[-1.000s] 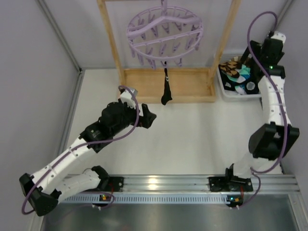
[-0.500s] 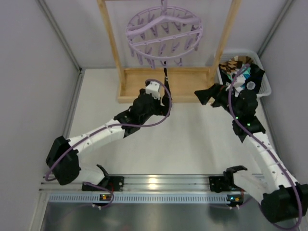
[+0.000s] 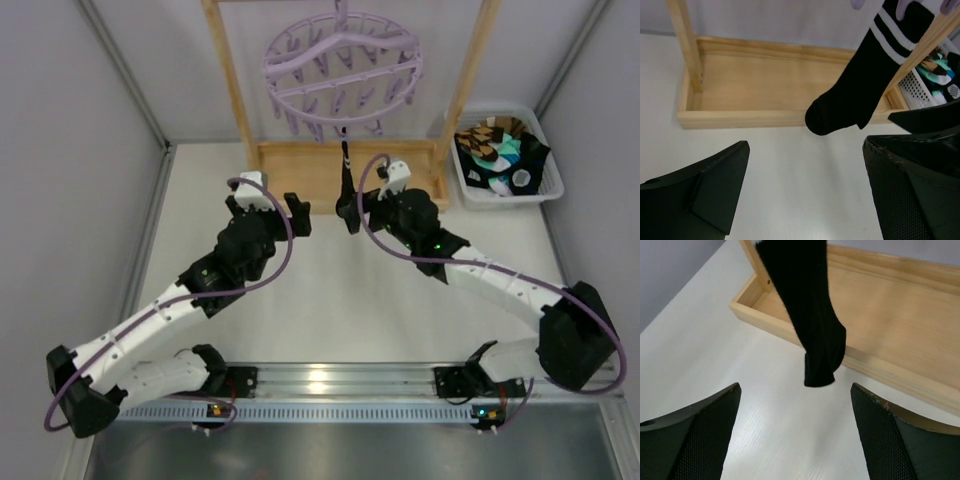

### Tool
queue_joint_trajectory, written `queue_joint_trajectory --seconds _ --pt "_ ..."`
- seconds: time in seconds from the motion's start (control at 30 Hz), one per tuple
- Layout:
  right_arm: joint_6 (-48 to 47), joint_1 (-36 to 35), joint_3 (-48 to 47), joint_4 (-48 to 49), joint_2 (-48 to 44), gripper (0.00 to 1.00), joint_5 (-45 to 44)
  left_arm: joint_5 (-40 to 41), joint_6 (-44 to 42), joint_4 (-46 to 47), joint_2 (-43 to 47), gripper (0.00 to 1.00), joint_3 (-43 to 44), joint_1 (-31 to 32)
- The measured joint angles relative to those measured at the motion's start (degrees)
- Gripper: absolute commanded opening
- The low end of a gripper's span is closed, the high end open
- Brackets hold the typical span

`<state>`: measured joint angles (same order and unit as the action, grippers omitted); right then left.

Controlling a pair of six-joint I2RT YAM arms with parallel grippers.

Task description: Remove the socks clipped to the hanger

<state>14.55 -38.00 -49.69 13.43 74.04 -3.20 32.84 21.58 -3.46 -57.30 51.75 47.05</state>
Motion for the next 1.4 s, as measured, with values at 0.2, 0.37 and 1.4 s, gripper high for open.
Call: queue_joint_trajectory --seconds 0.2,0.37,1.4 --pt "-3.96 -3.63 -2.38 7.32 10.88 0.81 -6.10 -0.31 1.33 -5.60 0.57 0.98 5.95 0.00" --pt "-7.34 -3.63 -2.82 14.40 16.74 0.69 -10.45 -5.18 2.82 -7.41 -5.27 0.98 15.23 0.00" --pt "-11.52 -5.01 2.47 37.86 21.29 0.00 -11.15 -5.62 -2.23 -8.83 -34.93 0.92 44.06 0.04"
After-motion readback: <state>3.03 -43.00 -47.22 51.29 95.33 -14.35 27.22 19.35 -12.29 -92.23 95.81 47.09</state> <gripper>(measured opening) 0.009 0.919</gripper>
